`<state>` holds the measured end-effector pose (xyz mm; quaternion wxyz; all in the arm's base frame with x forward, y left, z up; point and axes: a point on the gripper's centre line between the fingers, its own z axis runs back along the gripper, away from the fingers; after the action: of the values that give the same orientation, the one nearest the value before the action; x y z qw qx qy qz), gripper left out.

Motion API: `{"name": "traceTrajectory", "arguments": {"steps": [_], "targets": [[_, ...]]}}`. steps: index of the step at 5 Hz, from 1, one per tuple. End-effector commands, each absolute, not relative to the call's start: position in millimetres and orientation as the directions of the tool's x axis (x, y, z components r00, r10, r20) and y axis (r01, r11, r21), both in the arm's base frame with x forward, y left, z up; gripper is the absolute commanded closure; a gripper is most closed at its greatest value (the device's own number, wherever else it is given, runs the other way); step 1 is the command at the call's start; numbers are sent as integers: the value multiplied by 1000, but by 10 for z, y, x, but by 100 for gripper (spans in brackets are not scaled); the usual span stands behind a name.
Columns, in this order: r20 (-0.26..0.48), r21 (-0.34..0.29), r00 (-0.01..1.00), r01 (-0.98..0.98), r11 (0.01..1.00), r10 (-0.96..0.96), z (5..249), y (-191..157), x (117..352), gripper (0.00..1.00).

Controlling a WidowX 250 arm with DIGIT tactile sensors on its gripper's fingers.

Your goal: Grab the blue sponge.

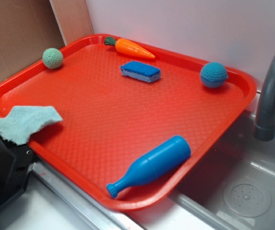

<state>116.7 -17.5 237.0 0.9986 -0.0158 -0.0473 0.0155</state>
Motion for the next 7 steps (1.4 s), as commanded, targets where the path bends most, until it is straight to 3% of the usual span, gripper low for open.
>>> {"name": "traceTrajectory", "arguments": {"steps": [1, 2, 3, 4, 5, 6, 7], "targets": [[94, -33, 995, -29, 999, 32, 2370, -175, 1167, 0], [-19, 70, 972, -234, 970, 236, 1871, -73, 1566, 0], [71, 69, 936, -349, 935, 344, 1610, -94, 2007, 0], [131, -15, 839, -531, 847, 528, 1423, -5, 2290, 0], [186, -95, 671, -715, 693, 718, 1338, 72, 2577, 0], [186, -126, 614, -759, 638, 767, 1225, 178, 2734, 0], [209, -110, 599, -771, 628, 773, 1045, 187, 2907, 0]]}}
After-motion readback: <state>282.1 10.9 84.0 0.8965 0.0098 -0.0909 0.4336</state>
